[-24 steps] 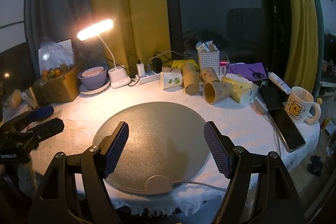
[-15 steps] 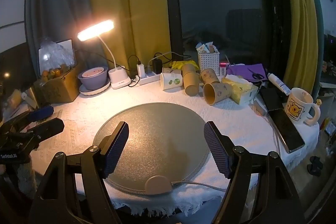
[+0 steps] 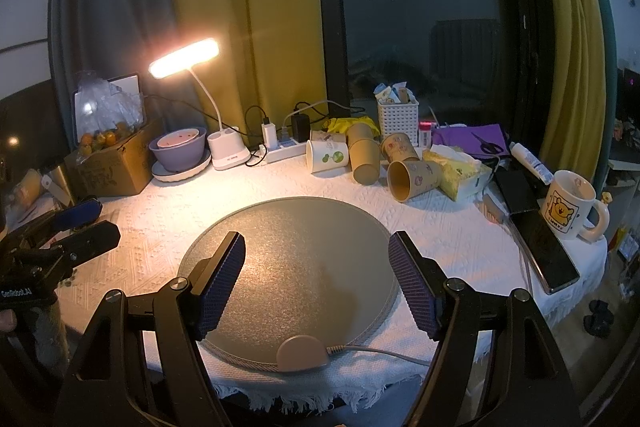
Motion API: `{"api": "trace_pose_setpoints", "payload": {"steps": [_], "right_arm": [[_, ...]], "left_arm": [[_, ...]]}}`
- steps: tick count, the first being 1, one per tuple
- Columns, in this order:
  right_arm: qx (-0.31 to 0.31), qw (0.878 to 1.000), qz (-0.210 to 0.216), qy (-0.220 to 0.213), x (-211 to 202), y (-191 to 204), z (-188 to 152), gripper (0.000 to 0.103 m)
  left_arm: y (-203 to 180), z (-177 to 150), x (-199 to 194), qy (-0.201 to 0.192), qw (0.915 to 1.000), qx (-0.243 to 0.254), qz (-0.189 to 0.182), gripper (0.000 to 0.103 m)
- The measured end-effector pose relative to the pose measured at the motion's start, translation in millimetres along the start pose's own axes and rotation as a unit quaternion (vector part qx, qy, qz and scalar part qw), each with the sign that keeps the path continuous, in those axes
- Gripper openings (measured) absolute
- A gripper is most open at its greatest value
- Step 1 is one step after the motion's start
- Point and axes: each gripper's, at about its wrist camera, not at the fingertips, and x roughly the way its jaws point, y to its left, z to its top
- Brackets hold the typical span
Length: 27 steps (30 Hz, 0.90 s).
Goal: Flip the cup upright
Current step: 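Move both tools toward the tan paper cups lying by the tissue box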
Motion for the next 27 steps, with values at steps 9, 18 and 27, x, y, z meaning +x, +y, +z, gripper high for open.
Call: {"api": "trace_pose_setpoints", "payload": {"steps": [9,18,27], "right_arm": [[-0.002,1.000,0.000,-0.001,-1.0,0.6,1.7,0.077],[-0.004,1.000,-0.003,0.000,-1.4,0.7,3.2,0.077],[-0.014,1.000,-0.020,0.005,6.1,-2.7,14.0,0.077]], "left_arm": [[-0.5,-1.5,1.2,0.022,0.9997,-0.012,-0.003,0.095],[-3.9,3.2,4.6,0.022,0.9997,0.007,-0.001,0.095],[-10.3,9.8,29.5,0.003,0.9995,0.014,-0.027,0.095]]}}
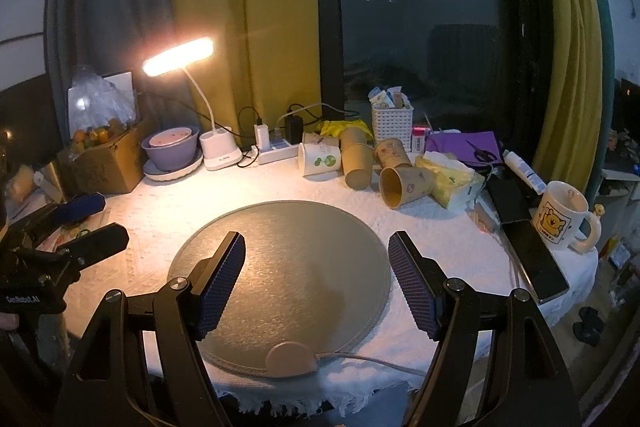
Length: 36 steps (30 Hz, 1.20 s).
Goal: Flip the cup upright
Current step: 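Move both tools toward the tan paper cups lying by the tissue box, then reach the left gripper to the tan floral paper cup lying on its side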
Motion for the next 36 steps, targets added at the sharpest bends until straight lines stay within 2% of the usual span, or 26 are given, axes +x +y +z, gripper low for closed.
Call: {"api": "trace_pose_setpoints", "payload": {"steps": [9,11,22,29,36], "right_arm": [[0.011,1.000,-0.012,0.019,31.8,-20.1,3.6,0.077],[0.016,1.000,-0.015,0.022,37.6,-26.2,3.8,0.077],[0.033,0.998,-0.025,0.039,84.8,-79.4,14.0,0.077],[0.030,0.998,-0.023,0.056,118.0,-108.8,19.0,0.077],[0.037,0.997,-0.032,0.053,143.8,-145.8,26.5,0.077]], "left_arm": [[-13.7,21.9,45.7,0.010,0.9995,0.027,-0.017,0.095],[-15.1,25.0,57.0,0.025,0.9991,0.031,-0.017,0.095],[-34.2,43.1,132.4,0.078,0.9952,0.056,-0.018,0.095],[-44.4,58.5,180.4,0.090,0.9934,0.068,-0.019,0.095],[-59.8,67.2,234.5,0.108,0.9916,0.068,-0.022,0.095]]}}
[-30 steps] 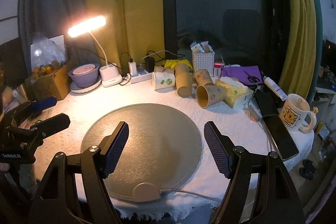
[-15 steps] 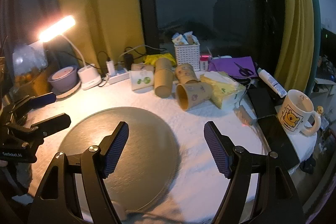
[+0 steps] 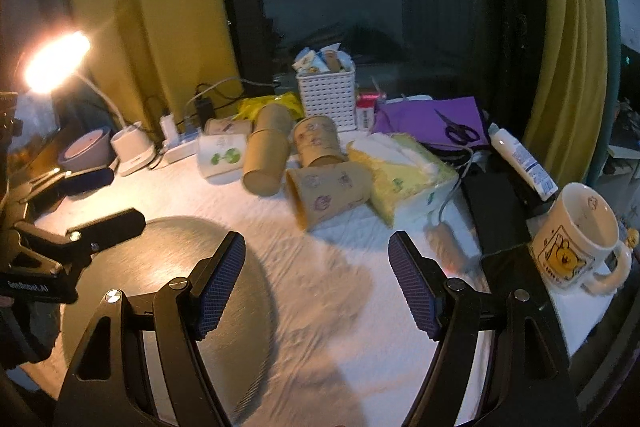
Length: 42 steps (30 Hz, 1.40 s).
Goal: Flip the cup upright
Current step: 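Reach the left gripper to the tan floral paper cup lying on its side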
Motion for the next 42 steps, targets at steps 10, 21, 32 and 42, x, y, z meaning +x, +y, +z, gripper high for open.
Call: {"api": "trace_pose_setpoints", "payload": {"steps": [10,21,32,42], "right_arm": [[0.001,1.000,-0.018,0.013,44.2,-44.7,13.9,0.077],[0.008,1.000,-0.020,0.018,73.3,-70.6,22.0,0.077],[0.022,0.999,-0.021,0.033,90.4,-80.7,19.3,0.077],[0.036,0.998,-0.029,0.044,95.2,-82.8,12.9,0.077]], "left_arm": [[-23.6,37.1,59.2,0.000,0.9995,0.025,-0.017,0.095],[-34.5,67.8,121.2,0.002,0.9981,0.055,-0.027,0.095],[-50.3,54.3,172.6,0.060,0.9921,0.097,-0.053,0.095],[-52.3,42.1,187.7,0.087,0.9868,0.121,-0.065,0.079]]}}
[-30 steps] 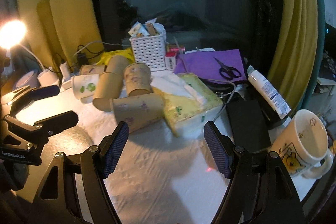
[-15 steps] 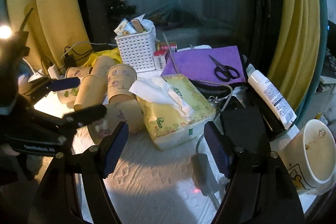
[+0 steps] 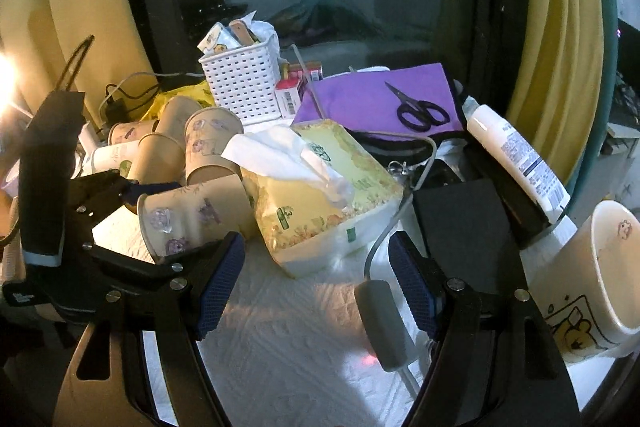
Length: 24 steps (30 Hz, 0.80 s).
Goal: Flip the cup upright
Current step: 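Reach the left gripper to the tan floral paper cup lying on its side, then close the left gripper on the floral cup's side and lift it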
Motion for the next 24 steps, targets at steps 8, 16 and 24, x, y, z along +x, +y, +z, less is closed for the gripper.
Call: {"api": "trace_pose_setpoints", "payload": {"steps": [8,16,24], "right_arm": [[-0.001,1.000,-0.007,-0.001,-11.7,5.9,0.4,0.077],[0.003,1.000,-0.006,-0.007,-36.2,21.5,-6.9,0.077],[-0.004,1.000,0.006,0.001,-63.8,51.5,-27.8,0.077]], "left_arm": [[2.6,-9.1,-23.9,-0.006,0.9998,-0.012,-0.014,0.078],[-3.9,-27.8,-79.2,-0.027,0.9991,-0.014,-0.030,0.078],[-9.0,-70.5,-141.0,-0.034,0.9985,-0.021,-0.039,0.078]]}}
